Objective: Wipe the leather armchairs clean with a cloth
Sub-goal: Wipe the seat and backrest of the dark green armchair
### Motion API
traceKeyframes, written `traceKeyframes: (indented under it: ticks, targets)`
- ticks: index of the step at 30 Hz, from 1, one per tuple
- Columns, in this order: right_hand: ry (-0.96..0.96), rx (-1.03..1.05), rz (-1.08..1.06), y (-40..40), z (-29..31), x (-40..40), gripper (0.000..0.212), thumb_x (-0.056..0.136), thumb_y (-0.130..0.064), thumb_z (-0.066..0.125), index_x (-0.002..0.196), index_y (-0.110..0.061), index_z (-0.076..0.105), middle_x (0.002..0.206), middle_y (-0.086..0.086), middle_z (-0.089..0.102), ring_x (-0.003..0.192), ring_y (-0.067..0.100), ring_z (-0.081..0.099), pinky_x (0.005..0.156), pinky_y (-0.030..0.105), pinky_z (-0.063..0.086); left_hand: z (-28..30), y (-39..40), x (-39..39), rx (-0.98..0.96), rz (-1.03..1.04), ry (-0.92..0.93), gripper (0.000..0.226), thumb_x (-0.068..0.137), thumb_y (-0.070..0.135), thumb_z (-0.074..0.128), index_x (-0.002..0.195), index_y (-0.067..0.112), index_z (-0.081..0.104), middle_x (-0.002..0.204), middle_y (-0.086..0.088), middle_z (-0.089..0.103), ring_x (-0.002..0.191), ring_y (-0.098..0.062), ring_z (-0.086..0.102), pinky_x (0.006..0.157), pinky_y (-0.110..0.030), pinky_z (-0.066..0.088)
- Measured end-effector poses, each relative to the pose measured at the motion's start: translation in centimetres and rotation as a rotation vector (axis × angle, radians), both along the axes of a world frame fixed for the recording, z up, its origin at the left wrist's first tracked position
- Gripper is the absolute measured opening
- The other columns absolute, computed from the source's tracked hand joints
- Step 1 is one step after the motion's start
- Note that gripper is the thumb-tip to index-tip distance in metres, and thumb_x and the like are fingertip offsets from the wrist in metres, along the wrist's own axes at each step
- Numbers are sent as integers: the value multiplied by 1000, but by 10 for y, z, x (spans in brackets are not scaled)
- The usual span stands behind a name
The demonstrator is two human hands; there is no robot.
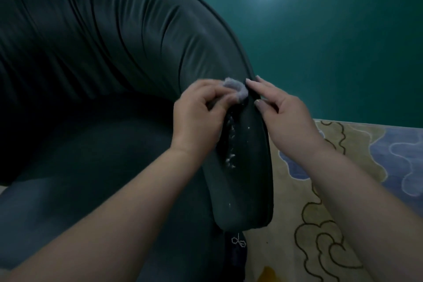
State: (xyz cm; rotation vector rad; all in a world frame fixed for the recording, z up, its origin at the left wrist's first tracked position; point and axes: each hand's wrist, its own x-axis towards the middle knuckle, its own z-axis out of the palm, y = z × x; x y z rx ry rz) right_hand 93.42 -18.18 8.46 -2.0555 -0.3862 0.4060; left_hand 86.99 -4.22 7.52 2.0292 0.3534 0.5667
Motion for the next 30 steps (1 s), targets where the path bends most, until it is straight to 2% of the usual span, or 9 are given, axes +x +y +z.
traceKeyframes:
  ticks: [3,7,9,12,17,21,24,27,30]
  targets:
    - [-4,9,-14,0,0,-3,42,96,-5,48,129,-29,57,146,-11,42,132,-2,36,111,15,23,-7,-6,-35,-3,-57,-8,15,79,16,74,87,27,67,89,14,65,88,-1,61,80,-14,46]
    - [6,14,-36,0,-2,-8,41,96,-6,48,128,-30,58,146,-12,42,132,-2,36,113,17,24,-4,8,-24,-214,86,37,43,77,21,77,103,41,48,89,15,62,86,5,61,75,-10,46]
    - [-2,5,-42,0,-3,-10,41,96,-7,48,128,-31,58,146,-12,42,132,-2,36,113,19,25,0,14,-4,-168,84,55,37,80,18,74,112,29,58,97,11,63,90,7,59,84,-11,47]
    - [3,12,-48,-3,-3,-16,41,96,-8,47,128,-31,58,146,-12,41,133,-2,35,114,21,25,-4,7,-8,-48,16,40,23,81,14,73,103,15,71,99,5,67,92,5,59,87,-10,43]
    - [8,25,-67,-6,-3,-27,40,98,-9,46,129,-31,57,147,-14,39,132,-4,33,112,17,24,-13,2,-55,-50,-129,80,25,78,7,73,100,20,72,98,8,67,95,0,61,87,-11,43]
    - [2,27,-72,-6,-4,-29,39,97,-8,46,128,-29,58,147,-12,40,133,-2,34,114,19,24,0,14,-21,-104,-30,66,29,80,12,73,106,23,68,105,8,65,98,2,59,89,-10,43]
    - [-5,26,-75,-8,-4,-29,39,96,-7,47,128,-27,58,147,-10,41,133,0,35,114,20,24,2,0,-10,-25,-47,43,27,79,10,73,105,13,71,104,0,63,94,1,56,92,-11,41]
    - [-4,38,-73,-11,-4,-33,39,96,-5,47,126,-27,60,147,-9,41,133,0,36,114,19,24,-7,-15,-41,26,-117,39,26,77,7,74,102,12,72,98,4,61,91,4,56,87,-6,39]
    - [24,50,-64,-13,-3,-37,40,97,-6,46,127,-29,59,147,-12,39,132,-4,35,113,19,25,-10,-10,-66,-38,-165,79,26,77,7,74,100,20,71,97,10,64,93,3,59,85,-8,41]
